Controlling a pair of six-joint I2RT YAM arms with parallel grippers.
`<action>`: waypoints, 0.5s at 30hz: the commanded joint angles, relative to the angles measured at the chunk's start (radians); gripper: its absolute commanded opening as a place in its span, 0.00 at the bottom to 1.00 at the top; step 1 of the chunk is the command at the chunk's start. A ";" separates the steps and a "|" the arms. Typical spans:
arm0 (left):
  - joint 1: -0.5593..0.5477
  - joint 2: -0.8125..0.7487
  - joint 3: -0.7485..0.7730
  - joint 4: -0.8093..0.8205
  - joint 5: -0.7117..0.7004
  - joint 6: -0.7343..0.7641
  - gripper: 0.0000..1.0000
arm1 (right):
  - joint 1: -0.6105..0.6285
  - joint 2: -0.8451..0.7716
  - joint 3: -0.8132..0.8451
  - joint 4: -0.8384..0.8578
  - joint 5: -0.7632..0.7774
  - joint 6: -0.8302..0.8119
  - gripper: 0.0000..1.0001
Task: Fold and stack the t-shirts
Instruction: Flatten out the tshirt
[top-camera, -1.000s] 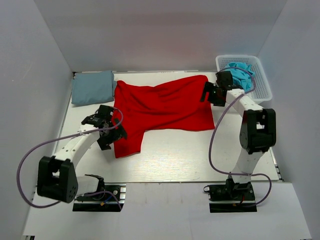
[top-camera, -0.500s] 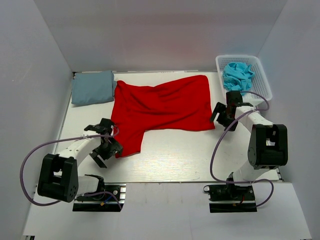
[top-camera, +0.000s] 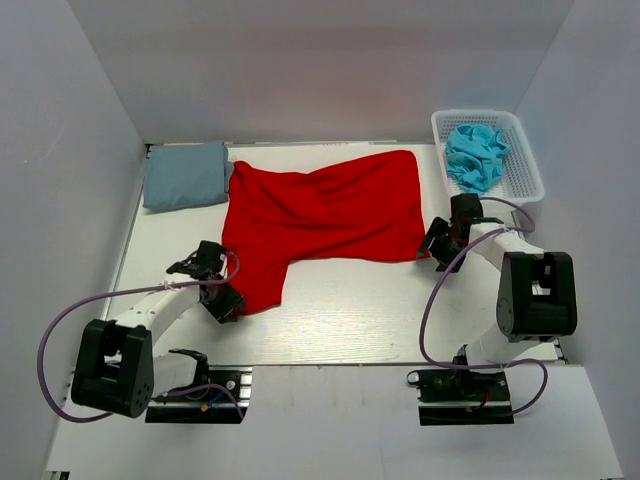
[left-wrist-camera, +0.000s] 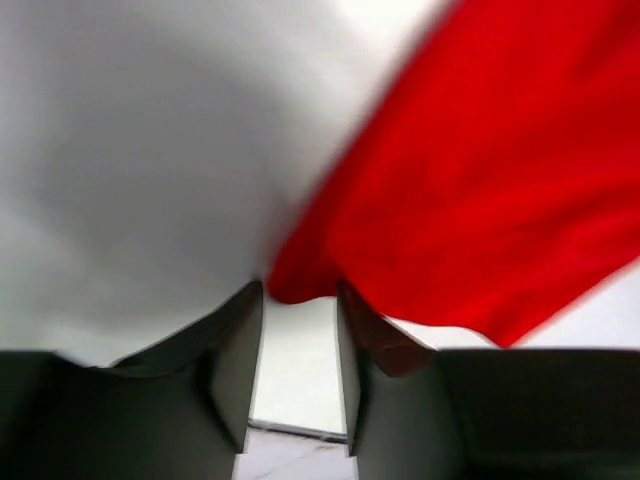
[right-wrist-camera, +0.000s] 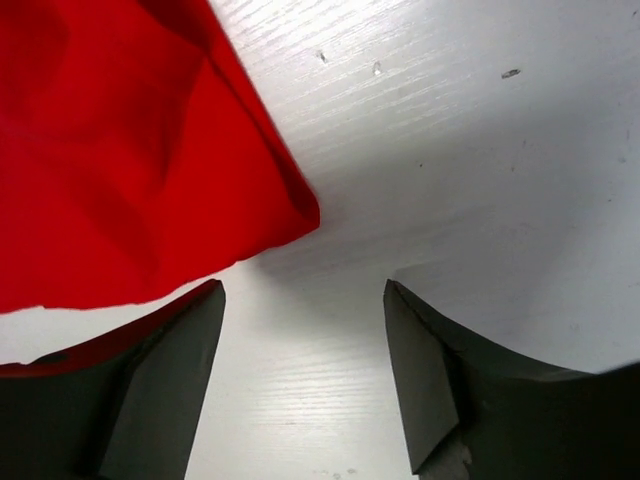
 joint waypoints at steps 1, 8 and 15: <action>-0.007 0.020 -0.067 0.210 0.038 0.026 0.42 | -0.004 0.000 -0.041 0.074 0.019 0.045 0.70; -0.007 0.041 -0.067 0.253 0.044 0.038 0.16 | -0.002 0.064 -0.041 0.129 0.006 0.078 0.66; -0.007 0.020 -0.077 0.220 0.012 0.047 0.00 | -0.004 0.106 -0.013 0.158 -0.007 0.092 0.41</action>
